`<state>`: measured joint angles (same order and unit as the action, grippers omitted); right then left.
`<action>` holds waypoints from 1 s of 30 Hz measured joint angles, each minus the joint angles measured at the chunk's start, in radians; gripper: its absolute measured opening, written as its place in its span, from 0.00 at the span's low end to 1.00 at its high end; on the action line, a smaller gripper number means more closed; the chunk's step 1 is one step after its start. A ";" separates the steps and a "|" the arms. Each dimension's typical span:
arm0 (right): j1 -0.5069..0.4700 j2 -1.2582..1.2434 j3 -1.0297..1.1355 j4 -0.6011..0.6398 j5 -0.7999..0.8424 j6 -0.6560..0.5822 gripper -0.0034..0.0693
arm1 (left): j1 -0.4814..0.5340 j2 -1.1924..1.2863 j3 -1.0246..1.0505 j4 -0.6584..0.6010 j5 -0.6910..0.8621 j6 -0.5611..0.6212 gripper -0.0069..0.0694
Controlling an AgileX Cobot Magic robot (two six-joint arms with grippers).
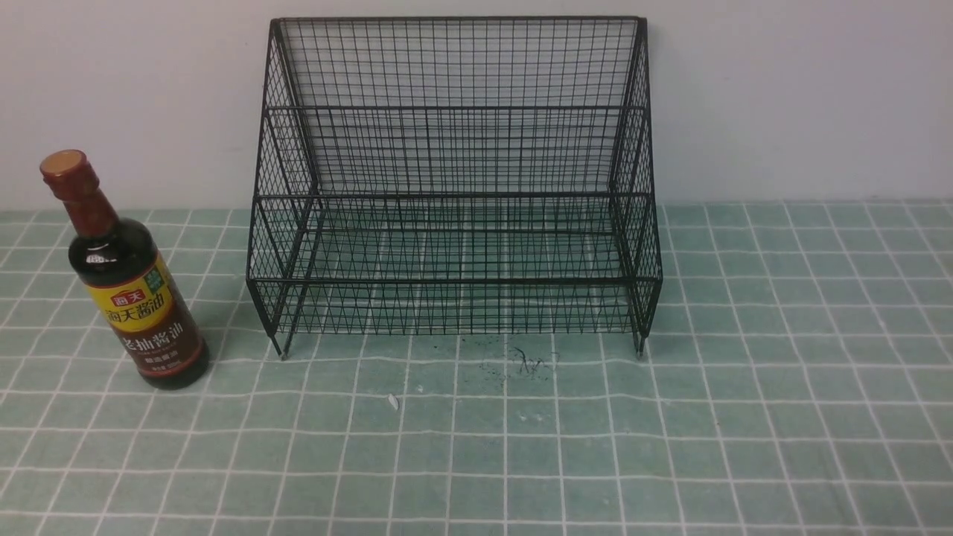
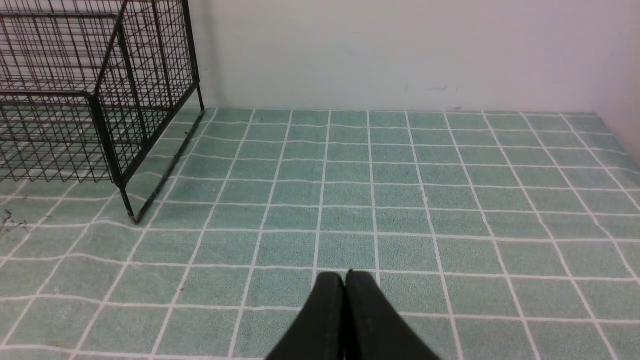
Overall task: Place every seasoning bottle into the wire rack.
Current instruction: Use the left arm to grab the condiment bottle closest to it
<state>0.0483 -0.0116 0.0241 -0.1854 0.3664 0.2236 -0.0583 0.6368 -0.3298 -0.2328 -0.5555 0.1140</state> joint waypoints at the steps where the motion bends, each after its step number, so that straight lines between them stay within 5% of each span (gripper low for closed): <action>1: 0.000 0.000 0.000 0.000 0.000 0.000 0.03 | 0.000 0.010 -0.005 -0.003 -0.003 0.000 0.63; 3: 0.000 0.000 0.000 0.000 0.000 0.000 0.03 | 0.000 0.137 -0.080 -0.066 -0.040 0.038 0.74; 6: 0.000 0.000 0.000 0.000 0.000 0.000 0.03 | 0.000 0.237 -0.139 -0.134 -0.055 0.043 0.78; 20: 0.000 0.000 0.000 0.000 0.000 0.000 0.03 | 0.001 0.632 -0.372 -0.224 -0.058 0.073 0.79; 30: 0.000 0.000 0.000 0.000 0.000 0.000 0.03 | 0.001 0.787 -0.392 -0.345 -0.077 0.219 0.79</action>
<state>0.0483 -0.0116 0.0241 -0.1854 0.3664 0.2236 -0.0575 1.4243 -0.7213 -0.5773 -0.6330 0.3330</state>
